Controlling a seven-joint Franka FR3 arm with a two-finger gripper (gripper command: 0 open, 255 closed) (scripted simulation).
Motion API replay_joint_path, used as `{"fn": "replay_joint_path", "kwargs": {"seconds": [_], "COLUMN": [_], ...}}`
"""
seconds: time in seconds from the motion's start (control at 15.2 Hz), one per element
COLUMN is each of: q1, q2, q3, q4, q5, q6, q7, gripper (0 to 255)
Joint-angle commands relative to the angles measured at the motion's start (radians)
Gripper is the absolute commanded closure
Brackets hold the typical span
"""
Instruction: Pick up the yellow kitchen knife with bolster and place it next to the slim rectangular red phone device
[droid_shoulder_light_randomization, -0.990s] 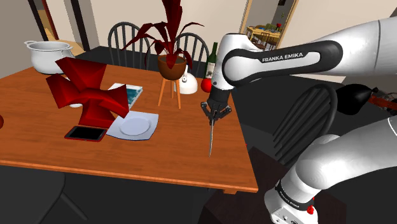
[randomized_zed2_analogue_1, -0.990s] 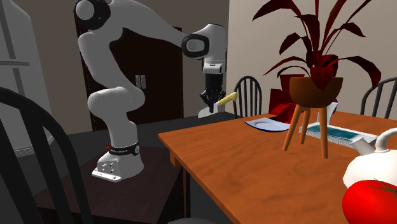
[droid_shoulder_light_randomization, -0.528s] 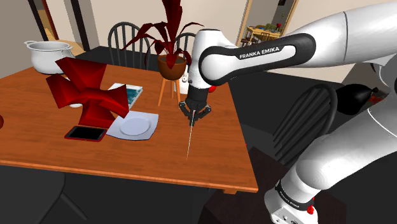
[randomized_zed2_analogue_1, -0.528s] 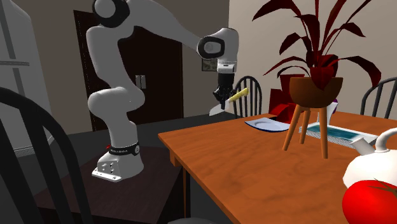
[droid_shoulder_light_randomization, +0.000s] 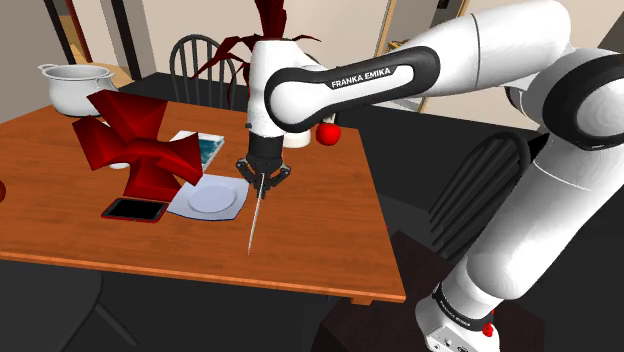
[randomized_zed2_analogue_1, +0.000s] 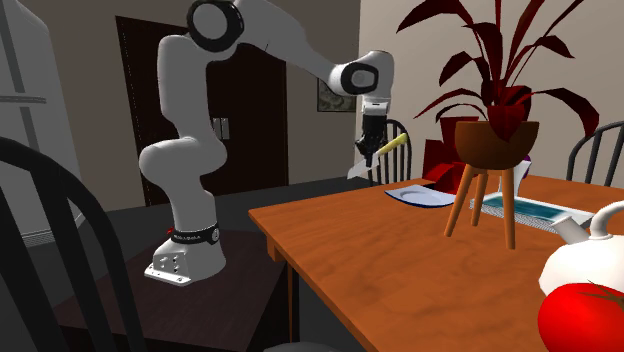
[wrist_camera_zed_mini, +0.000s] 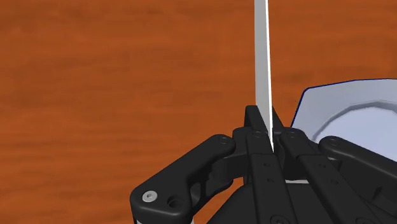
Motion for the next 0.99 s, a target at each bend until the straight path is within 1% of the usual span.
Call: {"fn": "replay_joint_path", "kwargs": {"seconds": [0.0,0.2,0.46,0.66,0.73,0.79,0.92], "q1": [0.026,0.078,0.174,0.263,0.297,0.340,0.336], "q2": [0.084,0.209,0.383,0.523,0.575,0.640,0.639], "q3": [0.017,0.026,0.016,-0.002,-0.009,-0.019,-0.022], "q4": [0.087,0.232,0.459,0.669,0.752,0.861,0.832], "q5": [-0.051,-0.127,-0.220,-0.280,-0.299,-0.321,-0.320], "q6": [-0.011,-0.045,-0.116,-0.192,-0.224,-0.267,-0.239], "q7": [0.064,0.143,0.228,0.272,0.282,0.291,0.291], "gripper": [255,255,255,255,255,255,255]}}
